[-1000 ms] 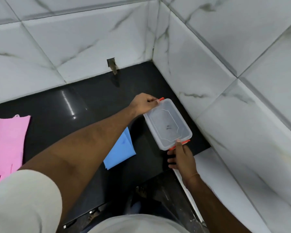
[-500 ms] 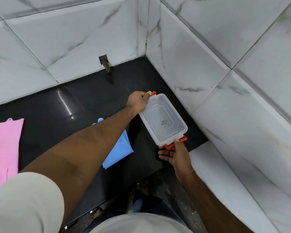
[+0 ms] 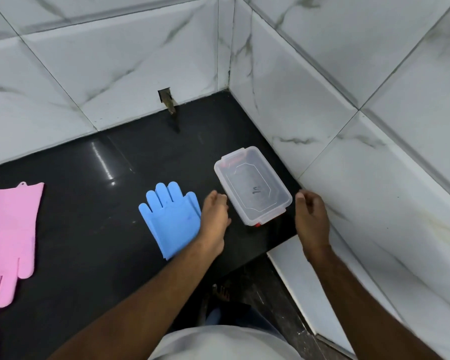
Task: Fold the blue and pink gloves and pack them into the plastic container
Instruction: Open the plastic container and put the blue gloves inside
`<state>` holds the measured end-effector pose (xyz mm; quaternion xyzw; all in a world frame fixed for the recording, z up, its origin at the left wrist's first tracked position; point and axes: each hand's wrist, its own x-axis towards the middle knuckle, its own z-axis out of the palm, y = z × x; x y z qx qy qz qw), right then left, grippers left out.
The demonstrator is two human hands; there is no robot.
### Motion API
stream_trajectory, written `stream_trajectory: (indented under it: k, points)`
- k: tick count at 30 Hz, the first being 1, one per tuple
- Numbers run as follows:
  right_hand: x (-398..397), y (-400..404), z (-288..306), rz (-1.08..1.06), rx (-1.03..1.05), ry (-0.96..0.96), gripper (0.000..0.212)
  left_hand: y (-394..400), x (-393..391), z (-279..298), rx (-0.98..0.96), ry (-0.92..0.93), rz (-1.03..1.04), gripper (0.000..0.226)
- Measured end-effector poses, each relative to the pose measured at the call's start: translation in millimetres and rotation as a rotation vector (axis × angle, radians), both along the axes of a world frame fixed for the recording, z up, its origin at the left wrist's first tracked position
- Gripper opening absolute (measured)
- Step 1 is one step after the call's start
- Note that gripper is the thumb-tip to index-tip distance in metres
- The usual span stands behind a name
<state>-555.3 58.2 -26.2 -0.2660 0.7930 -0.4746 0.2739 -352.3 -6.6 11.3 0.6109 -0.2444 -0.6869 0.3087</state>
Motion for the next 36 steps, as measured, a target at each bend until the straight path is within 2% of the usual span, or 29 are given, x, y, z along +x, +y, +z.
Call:
stream_trajectory:
  k: [2,4,6,10,14,23,30,36]
  points:
    - [-6,-25,9,0.179,0.032,-0.03,0.027,14,0,-1,-0.028,0.048,-0.051,0.055]
    - [-5,-46,12,0.328,0.084,-0.059,0.027,20,2,-4,-0.136,0.001,-0.121,0.042]
    - [-1,-58,9,0.375,0.105,-0.061,0.029,22,4,0,-0.172,-0.009,-0.147,0.032]
    - [15,-59,0,0.395,0.087,-0.068,0.019,23,21,2,-0.174,-0.096,-0.066,0.031]
    - [33,-61,-6,0.37,0.091,-0.187,0.015,29,38,-2,-0.204,-0.176,0.021,0.028]
    - [43,-66,-2,0.347,0.113,-0.292,0.018,35,52,-6,-0.096,-0.094,0.191,0.012]
    - [43,-68,5,0.346,0.175,-0.396,0.019,31,55,-8,-0.077,-0.044,0.2,0.014]
    - [44,-67,8,0.358,0.184,-0.404,0.025,28,52,-11,-0.049,-0.052,0.171,0.027]
